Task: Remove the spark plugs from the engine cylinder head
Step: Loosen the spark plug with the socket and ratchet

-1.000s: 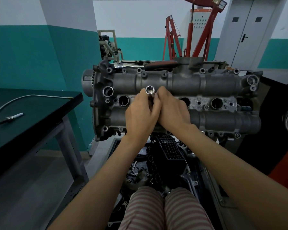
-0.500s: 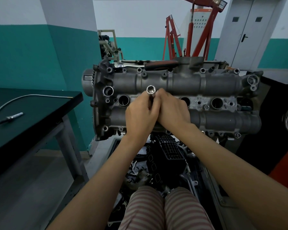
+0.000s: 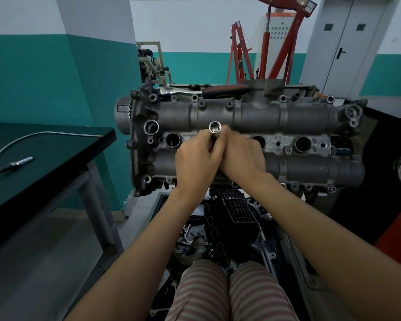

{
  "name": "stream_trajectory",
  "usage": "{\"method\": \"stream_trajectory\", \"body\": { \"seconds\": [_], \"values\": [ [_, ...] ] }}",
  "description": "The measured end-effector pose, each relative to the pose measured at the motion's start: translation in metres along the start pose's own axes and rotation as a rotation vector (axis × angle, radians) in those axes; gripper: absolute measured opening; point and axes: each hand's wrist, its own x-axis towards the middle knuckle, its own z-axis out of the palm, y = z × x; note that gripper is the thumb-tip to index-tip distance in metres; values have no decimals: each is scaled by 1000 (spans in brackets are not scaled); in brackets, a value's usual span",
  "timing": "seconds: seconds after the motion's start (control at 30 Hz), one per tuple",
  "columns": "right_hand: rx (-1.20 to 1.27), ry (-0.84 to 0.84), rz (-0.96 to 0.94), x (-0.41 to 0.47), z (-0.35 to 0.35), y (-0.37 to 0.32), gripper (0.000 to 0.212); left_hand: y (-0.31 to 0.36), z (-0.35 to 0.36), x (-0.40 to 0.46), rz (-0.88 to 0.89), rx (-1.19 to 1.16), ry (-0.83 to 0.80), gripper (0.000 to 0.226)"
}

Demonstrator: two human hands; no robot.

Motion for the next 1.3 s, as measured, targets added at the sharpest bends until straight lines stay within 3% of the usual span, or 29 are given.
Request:
{"method": "stream_trajectory", "body": {
  "seconds": [0.1, 0.37, 0.6, 0.9, 1.13, 1.3],
  "values": [
    [-21, -10, -7, -1, -3, 0, 23, 0, 0, 1, 1, -27, 19, 48],
    [47, -25, 9, 1, 1, 1, 17, -3, 1, -3, 4, 20, -36, 24],
    [-3, 10, 5, -1, -2, 1, 20, 0, -1, 2, 35, -5, 19, 50],
    [56, -5, 7, 1, 3, 1, 14, -2, 0, -2, 6, -15, -18, 24],
    [19, 15, -13, -2, -3, 0, 17, -1, 0, 2, 18, -16, 20, 51],
    [-22, -20, -11, -1, 0, 2, 16, -1, 0, -4, -9, -61, 0, 33]
  ]
}}
